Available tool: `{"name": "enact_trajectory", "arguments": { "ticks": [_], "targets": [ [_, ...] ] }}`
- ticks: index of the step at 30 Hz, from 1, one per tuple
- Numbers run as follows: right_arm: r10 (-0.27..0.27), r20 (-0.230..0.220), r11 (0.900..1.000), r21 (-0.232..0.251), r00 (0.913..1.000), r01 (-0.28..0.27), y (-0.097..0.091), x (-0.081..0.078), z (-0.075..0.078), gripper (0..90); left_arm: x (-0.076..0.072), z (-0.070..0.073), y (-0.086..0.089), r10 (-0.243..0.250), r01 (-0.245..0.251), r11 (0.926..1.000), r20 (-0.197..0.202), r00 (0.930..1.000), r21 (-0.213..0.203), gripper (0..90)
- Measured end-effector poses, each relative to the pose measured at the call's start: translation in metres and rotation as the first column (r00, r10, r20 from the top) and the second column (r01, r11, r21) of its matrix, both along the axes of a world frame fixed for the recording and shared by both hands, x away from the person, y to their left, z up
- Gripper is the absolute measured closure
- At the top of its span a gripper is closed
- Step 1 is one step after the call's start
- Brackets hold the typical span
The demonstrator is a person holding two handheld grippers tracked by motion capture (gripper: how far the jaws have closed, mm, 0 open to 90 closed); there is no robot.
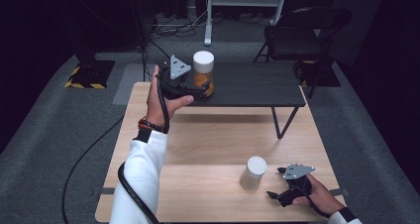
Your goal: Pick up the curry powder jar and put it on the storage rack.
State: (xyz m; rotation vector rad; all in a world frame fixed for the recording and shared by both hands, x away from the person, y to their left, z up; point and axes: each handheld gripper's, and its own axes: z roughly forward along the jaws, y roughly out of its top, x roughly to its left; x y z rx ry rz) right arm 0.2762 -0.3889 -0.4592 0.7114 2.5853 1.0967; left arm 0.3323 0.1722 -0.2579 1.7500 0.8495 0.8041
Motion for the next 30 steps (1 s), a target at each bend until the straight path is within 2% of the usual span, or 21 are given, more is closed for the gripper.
{"name": "enact_trajectory", "arguments": {
  "ticks": [6,8,19,21,27,30],
  "targets": [
    [0.0,0.0,1.0,0.0,1.0,0.0,0.0,0.0,0.0,0.0,-0.009,-0.006,0.0,-0.017,0.017,0.998,0.008,0.9998,0.061,0.5],
    [0.0,0.0,1.0,0.0,1.0,0.0,0.0,0.0,0.0,0.0,-0.011,-0.01,0.002,-0.024,0.024,0.9982,0.0,0.9997,0.054,0.5],
    [0.0,0.0,1.0,0.0,1.0,0.0,0.0,0.0,0.0,0.0,-0.024,-0.025,0.01,-0.05,0.051,0.9955,-0.016,0.9986,0.08,0.5],
    [0.0,0.0,1.0,0.0,1.0,0.0,0.0,0.0,0.0,0.0,-0.027,-0.027,0.009,-0.051,0.052,0.9928,-0.017,0.9986,0.108,0.5],
    [0.0,0.0,1.0,0.0,1.0,0.0,0.0,0.0,0.0,0.0,-0.031,-0.037,0.016,-0.063,0.069,0.9906,-0.05,0.9968,0.119,0.5],
    [0.001,0.0,1.0,-0.001,1.0,-0.001,0.0,0.0,0.0,0.0,-0.031,-0.044,0.017,-0.076,0.086,0.9871,-0.075,0.9943,0.135,0.5]
  ]
}}
